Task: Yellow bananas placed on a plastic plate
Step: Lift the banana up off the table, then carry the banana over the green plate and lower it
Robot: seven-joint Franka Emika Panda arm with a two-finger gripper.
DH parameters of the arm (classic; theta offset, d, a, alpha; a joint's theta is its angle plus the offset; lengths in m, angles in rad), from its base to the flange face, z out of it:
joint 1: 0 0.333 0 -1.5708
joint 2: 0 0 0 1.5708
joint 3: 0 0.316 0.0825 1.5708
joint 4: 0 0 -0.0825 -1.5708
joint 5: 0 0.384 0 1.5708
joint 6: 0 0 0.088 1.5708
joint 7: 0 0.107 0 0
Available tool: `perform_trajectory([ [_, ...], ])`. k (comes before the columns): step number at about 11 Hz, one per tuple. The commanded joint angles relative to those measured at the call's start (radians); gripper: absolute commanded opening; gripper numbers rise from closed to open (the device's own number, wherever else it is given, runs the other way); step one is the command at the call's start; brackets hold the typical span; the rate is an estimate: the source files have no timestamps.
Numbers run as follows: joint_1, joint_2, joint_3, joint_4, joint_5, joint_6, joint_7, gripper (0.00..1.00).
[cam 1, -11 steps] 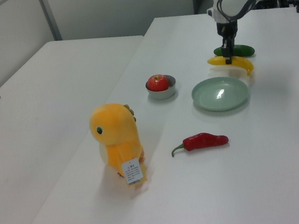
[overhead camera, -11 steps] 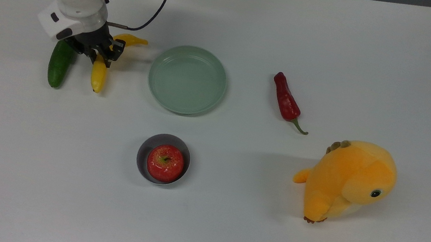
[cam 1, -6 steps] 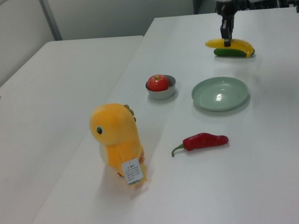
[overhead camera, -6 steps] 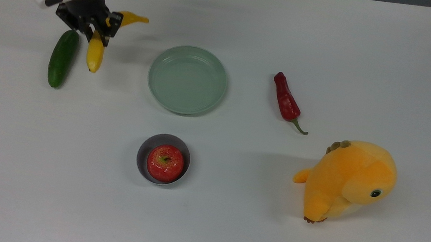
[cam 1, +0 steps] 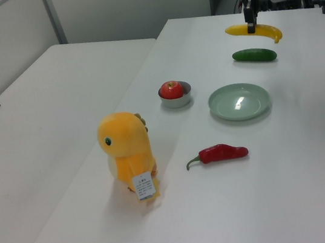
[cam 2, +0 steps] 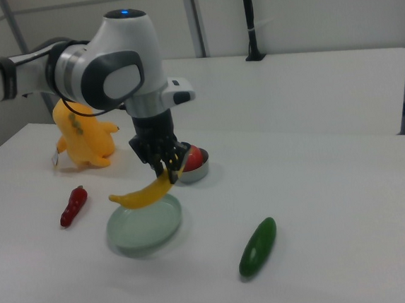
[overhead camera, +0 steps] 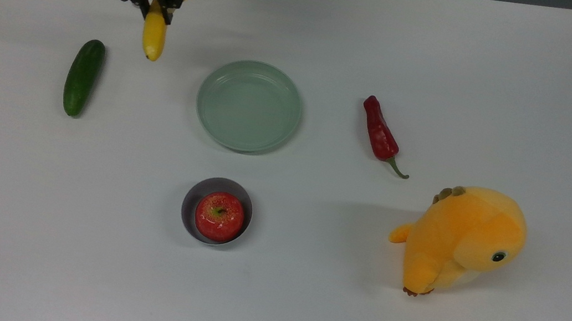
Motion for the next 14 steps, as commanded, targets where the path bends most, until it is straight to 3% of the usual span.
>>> perform_trajectory([
  [1, 0.012, 0.013, 0.097, 0.018, -0.004, -0.033, 0.139, 0.00],
  [3, 0.014, 0.064, 0.132, 0.013, -0.007, 0.004, 0.208, 0.00],
  [6, 0.040, 0.136, 0.139, -0.005, -0.016, 0.099, 0.363, 0.00],
  [9, 0.057, 0.203, 0.139, -0.064, -0.044, 0.214, 0.373, 0.01],
  [14, 0.069, 0.263, 0.163, -0.068, -0.045, 0.294, 0.373, 0.01],
])
